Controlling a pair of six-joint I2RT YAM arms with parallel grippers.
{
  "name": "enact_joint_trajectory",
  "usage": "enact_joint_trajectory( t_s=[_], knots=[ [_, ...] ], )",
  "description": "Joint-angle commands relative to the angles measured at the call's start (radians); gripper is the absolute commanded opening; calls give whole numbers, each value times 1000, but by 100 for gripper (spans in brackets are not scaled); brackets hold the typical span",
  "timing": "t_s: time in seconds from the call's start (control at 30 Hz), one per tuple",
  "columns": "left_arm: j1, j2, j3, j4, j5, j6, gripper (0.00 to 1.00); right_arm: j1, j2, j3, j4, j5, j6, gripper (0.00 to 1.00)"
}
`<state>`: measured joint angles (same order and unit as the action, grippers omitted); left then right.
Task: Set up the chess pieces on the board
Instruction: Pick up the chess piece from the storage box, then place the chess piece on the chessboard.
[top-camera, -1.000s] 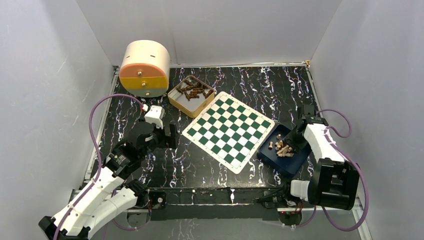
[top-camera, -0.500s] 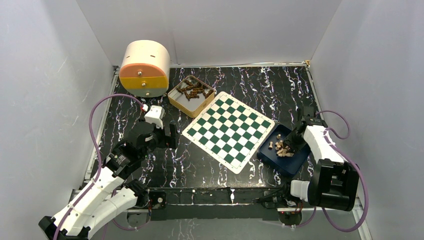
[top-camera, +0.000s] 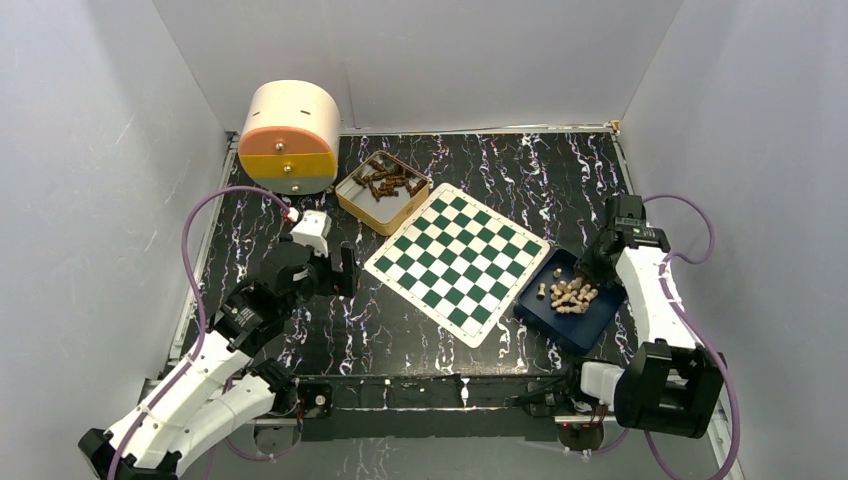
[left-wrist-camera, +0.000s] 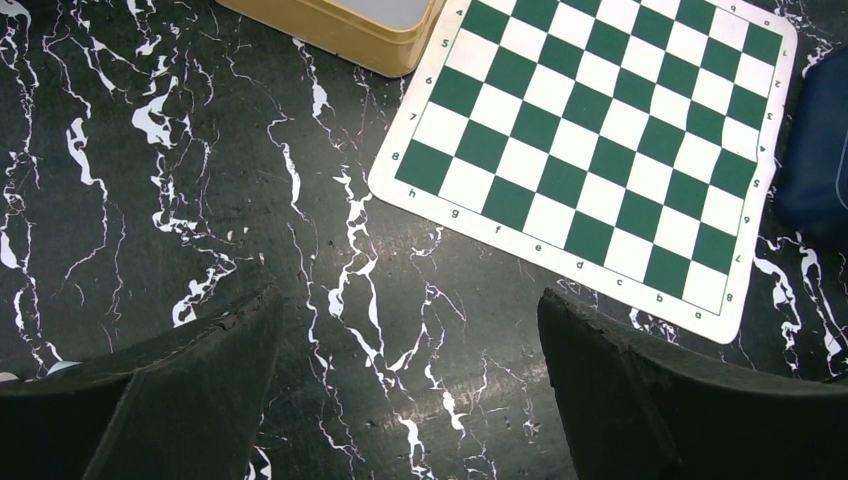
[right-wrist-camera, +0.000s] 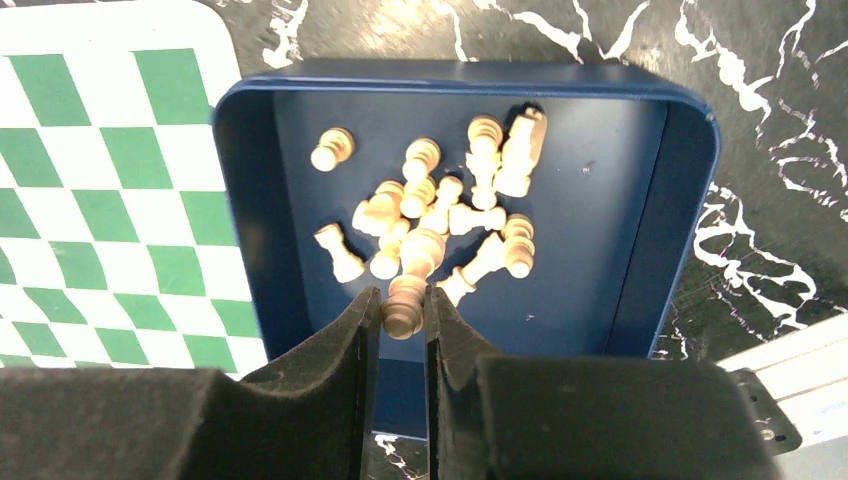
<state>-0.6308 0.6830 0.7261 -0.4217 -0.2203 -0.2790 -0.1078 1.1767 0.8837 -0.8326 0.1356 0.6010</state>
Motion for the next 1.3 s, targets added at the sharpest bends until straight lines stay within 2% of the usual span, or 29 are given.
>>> enact_joint_trajectory(
  t_s=[0.0, 0.17, 0.33, 0.67, 0.87, 1.03, 1.27],
  knots=[
    [-3, 7, 8, 14, -8, 17, 95, -3, -43, 95, -50, -18, -78, 26],
    [-3, 1, 7, 12, -5, 16, 95, 11, -50, 175, -103, -115, -133, 24],
    [-3, 21, 16, 12, 13, 14, 95, 84, -69, 229, -122, -216, -114, 23],
    [-2, -24, 32, -9, -104, 74, 95, 464, -65, 225, -68, -191, 81, 22],
    [-3, -13, 26, -2, -114, 75, 95, 702, 29, 211, -34, -98, 155, 23],
    [-3, -8, 32, -9, -119, 83, 95, 849, 140, 213, 19, -52, 198, 23],
    [-3, -16, 26, -3, -94, 70, 95, 973, 355, 312, 45, -11, 191, 24]
  ],
)
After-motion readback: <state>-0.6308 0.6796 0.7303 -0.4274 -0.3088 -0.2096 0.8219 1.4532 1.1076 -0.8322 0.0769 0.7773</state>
